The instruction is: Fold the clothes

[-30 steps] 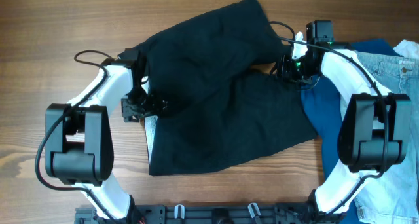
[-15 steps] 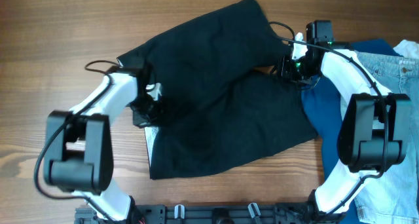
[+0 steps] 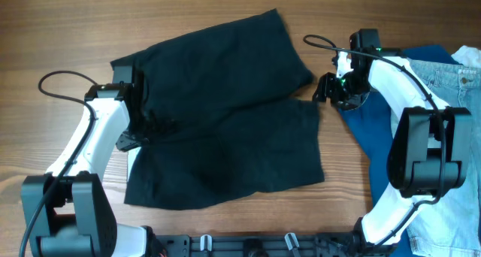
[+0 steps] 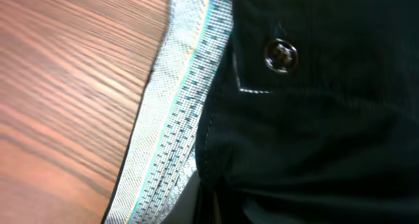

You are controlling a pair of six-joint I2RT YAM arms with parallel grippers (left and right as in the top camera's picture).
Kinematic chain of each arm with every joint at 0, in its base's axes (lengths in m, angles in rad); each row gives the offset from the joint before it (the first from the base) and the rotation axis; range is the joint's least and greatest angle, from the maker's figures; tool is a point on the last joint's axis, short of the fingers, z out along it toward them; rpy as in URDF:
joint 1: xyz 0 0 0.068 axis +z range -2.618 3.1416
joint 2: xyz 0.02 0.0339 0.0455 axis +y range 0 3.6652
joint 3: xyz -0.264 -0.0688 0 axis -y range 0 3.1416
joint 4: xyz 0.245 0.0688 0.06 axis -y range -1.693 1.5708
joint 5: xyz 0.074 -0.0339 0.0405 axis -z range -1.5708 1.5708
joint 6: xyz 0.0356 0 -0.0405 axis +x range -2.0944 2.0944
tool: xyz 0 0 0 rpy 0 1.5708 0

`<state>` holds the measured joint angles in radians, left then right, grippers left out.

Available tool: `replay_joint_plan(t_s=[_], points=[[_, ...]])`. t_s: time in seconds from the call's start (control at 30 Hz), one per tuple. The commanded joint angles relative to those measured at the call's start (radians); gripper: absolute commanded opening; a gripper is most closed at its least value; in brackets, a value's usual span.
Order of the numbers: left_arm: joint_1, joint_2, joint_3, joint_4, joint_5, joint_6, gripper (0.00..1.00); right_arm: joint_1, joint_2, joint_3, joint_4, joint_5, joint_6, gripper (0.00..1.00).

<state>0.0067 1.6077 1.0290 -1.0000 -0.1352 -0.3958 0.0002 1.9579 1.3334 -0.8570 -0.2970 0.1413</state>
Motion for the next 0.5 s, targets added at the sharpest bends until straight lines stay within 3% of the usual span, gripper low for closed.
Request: replay_joint_plan(t_s=[0.0, 0.1, 0.17, 0.2, 0.23, 0.33, 0.47], points=[[0.003, 0.008, -0.002, 0.021, -0.149, -0.092, 0.06, 0.016, 0.002, -0.008, -0.052, -0.084, -0.040, 0.52], [0.004, 0.009, -0.002, 0.044, -0.151, -0.092, 0.15, 0.079, 0.002, -0.088, 0.008, -0.109, -0.059, 0.51], [0.007, 0.009, -0.002, 0.060, -0.154, -0.090, 0.20, 0.122, 0.002, -0.145, 0.089, -0.126, -0.060, 0.41], [0.014, 0.009, -0.002, 0.071, -0.159, -0.084, 0.20, 0.140, 0.002, -0.159, 0.117, -0.129, -0.057, 0.19], [0.021, 0.009, -0.002, 0.073, -0.174, -0.084, 0.20, 0.147, 0.002, -0.161, 0.145, -0.096, -0.023, 0.04], [0.060, 0.009, -0.002, 0.073, -0.212, -0.083, 0.20, 0.137, -0.006, -0.143, 0.277, -0.022, 0.023, 0.04], [0.115, 0.009, -0.002, 0.103, -0.211, -0.083, 0.21, 0.099, -0.049, -0.053, 0.289, 0.107, 0.079, 0.04]])
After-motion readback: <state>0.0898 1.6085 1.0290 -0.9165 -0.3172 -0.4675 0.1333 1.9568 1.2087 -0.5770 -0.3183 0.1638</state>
